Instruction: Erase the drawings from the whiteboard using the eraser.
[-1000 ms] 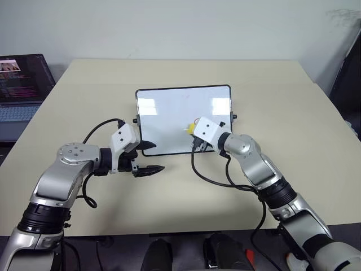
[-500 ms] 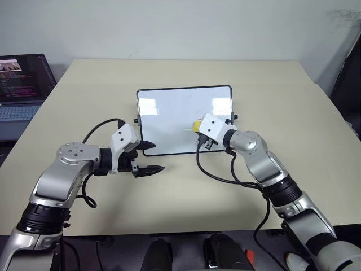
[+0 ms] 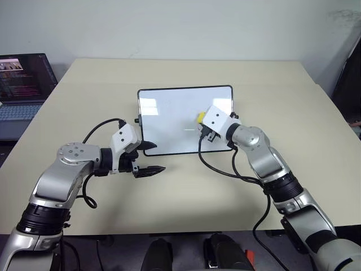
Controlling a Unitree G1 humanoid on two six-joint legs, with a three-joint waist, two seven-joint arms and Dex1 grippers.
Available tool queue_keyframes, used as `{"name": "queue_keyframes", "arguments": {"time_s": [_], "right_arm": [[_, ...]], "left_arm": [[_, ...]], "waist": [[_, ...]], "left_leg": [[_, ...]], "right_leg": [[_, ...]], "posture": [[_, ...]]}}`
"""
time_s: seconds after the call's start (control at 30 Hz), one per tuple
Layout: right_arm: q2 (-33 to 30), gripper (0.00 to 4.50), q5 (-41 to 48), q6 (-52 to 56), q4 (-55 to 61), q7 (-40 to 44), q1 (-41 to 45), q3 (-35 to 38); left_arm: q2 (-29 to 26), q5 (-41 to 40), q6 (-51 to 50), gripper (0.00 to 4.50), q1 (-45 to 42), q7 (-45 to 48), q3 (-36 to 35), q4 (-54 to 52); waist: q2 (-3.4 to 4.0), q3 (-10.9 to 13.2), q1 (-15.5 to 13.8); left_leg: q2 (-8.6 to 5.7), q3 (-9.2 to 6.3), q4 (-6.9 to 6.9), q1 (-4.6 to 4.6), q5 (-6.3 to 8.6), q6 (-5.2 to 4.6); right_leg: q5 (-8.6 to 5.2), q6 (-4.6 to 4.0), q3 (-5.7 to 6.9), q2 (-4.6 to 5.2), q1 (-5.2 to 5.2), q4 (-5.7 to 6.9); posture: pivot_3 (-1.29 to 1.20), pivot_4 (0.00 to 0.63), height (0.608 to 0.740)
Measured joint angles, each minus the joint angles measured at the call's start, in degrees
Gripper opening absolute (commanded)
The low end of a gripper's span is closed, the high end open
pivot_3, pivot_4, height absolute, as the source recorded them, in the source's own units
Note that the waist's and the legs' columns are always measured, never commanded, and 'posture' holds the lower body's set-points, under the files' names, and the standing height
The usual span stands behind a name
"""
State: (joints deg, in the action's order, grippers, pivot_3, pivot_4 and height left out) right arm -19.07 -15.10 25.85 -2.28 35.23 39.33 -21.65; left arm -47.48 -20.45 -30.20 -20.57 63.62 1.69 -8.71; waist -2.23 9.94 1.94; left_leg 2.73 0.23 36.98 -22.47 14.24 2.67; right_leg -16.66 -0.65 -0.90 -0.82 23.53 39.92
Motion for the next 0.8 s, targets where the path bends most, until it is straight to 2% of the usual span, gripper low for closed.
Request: {"name": "queue_keyframes", "arguments": {"time_s": [0.17,0.37,0.47,0.57,0.7,0.8], "right_arm": [[-0.3,1.15,0.3,0.7,1.0,2.6,-1.6,-2.1],[1.8,1.15,-2.8,-5.1,-6.1,-9.3,5.1,1.0],[1.5,1.15,-3.4,-6.9,-7.5,-11.0,6.0,2.2],[0.4,1.15,-3.3,-6.7,-6.4,-7.5,5.5,1.6],[-2.2,1.14,-2.1,-4.0,-0.7,1.4,0.5,-1.6],[-2.1,1.14,-1.9,-3.0,-0.1,3.0,-0.7,-2.8]], "left_arm": [[0.0,0.0,0.0,4.50,0.0,0.1,0.0,0.0],[-0.1,0.0,0.0,4.50,0.0,0.3,0.0,0.0],[-0.1,0.0,0.0,4.50,0.0,0.3,-0.5,0.0],[-0.1,0.0,0.1,4.50,0.0,0.3,-1.1,0.0],[-0.2,0.0,0.1,4.50,-0.1,0.3,-1.2,0.0],[-0.1,0.0,0.1,4.50,-0.3,0.3,-1.3,0.0]], "waist": [[0.00,0.0,0.1],[0.02,0.0,0.0],[0.02,0.0,-0.1],[0.01,0.0,-0.1],[0.00,0.0,-0.1],[0.02,0.0,0.0]], "left_leg": [[0.00,0.01,0.01,0.06,0.00,0.00],[0.00,0.04,0.00,0.04,-0.02,0.00],[0.01,0.03,-0.01,-0.06,-0.01,0.01],[0.01,0.03,-0.04,-0.08,0.02,0.00],[0.01,0.01,-0.01,-0.01,0.02,-0.01],[0.00,0.05,0.00,0.08,0.02,-0.02]], "right_leg": [[-0.05,0.09,-0.01,-0.01,-0.01,0.05],[-0.03,0.06,-0.04,-0.02,0.00,0.02],[0.09,-0.16,-0.02,-0.01,0.02,-0.06],[0.07,-0.15,-0.02,-0.01,0.02,-0.16],[0.06,-0.14,0.00,0.00,-0.04,-0.13],[-0.07,0.09,-0.05,0.00,-0.05,-0.03]], "posture": [[0.00,0.150,0.740],[0.00,0.150,0.740],[0.00,0.150,0.740],[0.00,0.150,0.740],[0.00,0.150,0.740],[0.00,0.150,0.740]]}}
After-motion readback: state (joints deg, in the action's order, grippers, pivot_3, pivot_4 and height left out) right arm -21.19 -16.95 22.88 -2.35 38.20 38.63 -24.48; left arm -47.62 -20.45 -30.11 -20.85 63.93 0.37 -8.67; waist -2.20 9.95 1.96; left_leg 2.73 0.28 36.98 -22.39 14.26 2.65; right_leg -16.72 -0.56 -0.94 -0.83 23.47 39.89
